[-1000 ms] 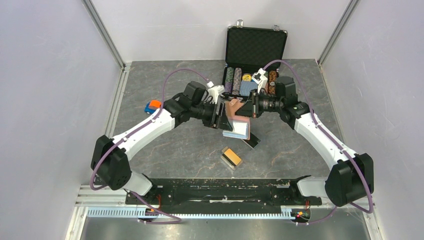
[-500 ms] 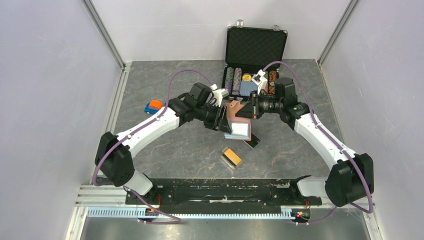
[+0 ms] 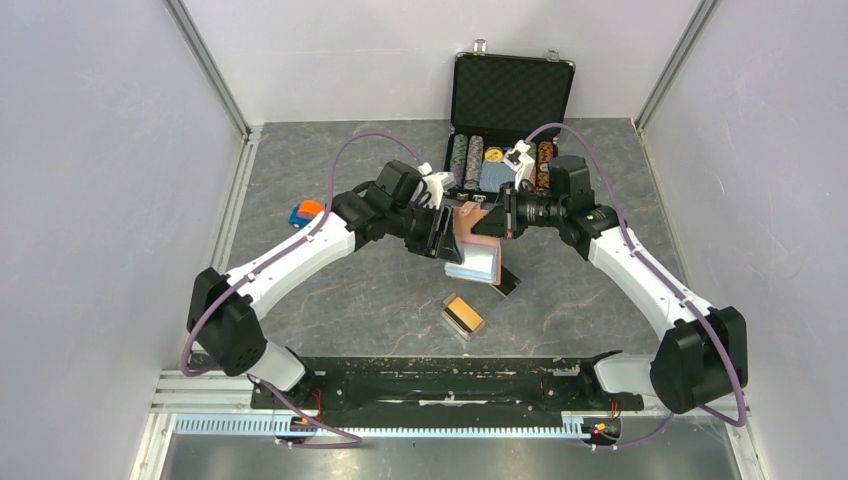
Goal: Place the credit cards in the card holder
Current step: Open the card holder.
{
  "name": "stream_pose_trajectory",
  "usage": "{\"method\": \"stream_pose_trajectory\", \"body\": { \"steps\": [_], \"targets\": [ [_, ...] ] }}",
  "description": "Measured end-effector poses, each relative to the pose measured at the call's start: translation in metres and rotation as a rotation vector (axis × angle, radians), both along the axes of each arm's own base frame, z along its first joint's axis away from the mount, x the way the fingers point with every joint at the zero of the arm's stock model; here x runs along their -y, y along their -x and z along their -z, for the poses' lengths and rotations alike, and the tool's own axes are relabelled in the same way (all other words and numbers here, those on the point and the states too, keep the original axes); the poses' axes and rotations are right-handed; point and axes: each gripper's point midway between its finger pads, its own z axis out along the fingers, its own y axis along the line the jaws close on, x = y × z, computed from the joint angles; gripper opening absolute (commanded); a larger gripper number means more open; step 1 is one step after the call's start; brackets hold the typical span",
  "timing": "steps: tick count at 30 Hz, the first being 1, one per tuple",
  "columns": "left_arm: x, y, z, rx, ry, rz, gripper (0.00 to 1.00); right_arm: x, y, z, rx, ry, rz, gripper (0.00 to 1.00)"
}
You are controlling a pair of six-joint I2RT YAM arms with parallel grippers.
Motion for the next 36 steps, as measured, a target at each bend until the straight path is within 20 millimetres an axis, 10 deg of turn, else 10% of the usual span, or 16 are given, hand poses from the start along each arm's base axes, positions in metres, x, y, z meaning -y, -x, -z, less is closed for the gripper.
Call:
{"method": "stream_pose_trajectory", "body": {
  "steps": [36],
  "targets": [
    [0.006,-0.019,0.022,0.058,-0.029,-0.084,0.45,0.001,0.0,0.001,-0.001,0.006,0.001,0.0]
  ]
}}
